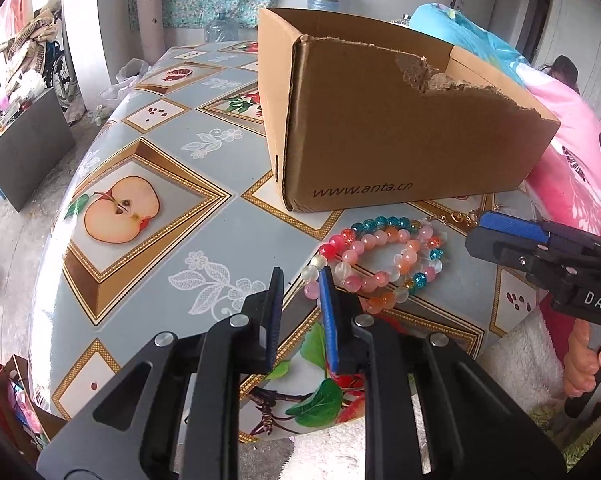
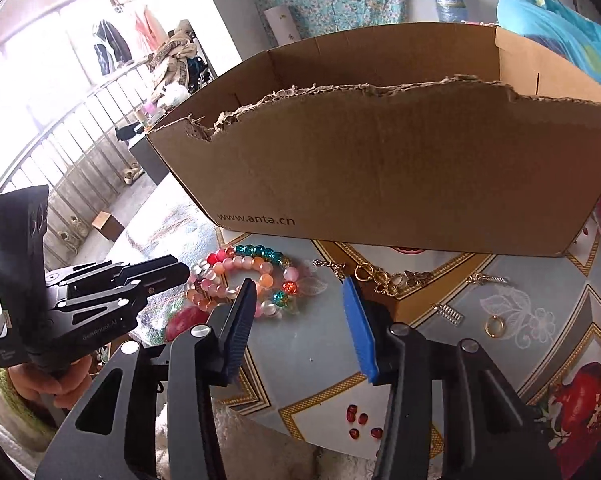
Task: Organize jewelry
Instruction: 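Grasp the teal and red beaded bracelet with the right gripper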
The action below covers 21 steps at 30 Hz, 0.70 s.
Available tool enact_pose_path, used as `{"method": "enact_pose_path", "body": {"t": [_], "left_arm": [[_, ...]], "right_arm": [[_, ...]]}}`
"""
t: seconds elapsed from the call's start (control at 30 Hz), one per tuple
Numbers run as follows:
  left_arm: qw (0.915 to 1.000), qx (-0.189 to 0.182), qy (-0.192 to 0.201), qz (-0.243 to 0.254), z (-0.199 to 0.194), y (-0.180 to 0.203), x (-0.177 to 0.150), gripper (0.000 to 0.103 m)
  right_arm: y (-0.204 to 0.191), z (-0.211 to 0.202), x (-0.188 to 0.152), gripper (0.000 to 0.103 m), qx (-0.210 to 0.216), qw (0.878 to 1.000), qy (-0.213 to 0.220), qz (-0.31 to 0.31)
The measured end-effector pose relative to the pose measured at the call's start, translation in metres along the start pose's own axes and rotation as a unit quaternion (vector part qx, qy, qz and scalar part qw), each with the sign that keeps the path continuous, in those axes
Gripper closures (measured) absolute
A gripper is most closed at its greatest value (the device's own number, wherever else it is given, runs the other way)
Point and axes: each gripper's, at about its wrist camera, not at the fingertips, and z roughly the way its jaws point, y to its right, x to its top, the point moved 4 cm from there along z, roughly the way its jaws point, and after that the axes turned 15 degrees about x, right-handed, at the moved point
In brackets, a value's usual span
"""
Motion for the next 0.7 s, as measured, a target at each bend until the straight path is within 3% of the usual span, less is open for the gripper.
{"method": "enact_pose_path", "body": {"t": [0.23,0.37,0.6,0.7], "left_arm": [[0.9997,-0.010,-0.019,0.015,0.010,0.006,0.004,0.087],[0.9993,0.000,-0.019,0.032,0.012,0.010,0.007,0.087],[0.9991,0.011,-0.012,0.040,0.013,0.012,0.008,0.092],[0.9993,0.003,-0.006,0.038,0.013,0.013,0.009,0.095]], "right_arm": [[0.003,0.025,0.003,0.077,0.011,0.999,-0.039,0.021],[0.004,0.034,0.003,0.083,0.007,0.998,-0.050,0.026],[-0.006,0.044,0.008,0.084,0.005,0.998,-0.060,0.011],[-0.010,0.045,0.007,0.093,-0.003,0.998,-0.063,0.000]]}}
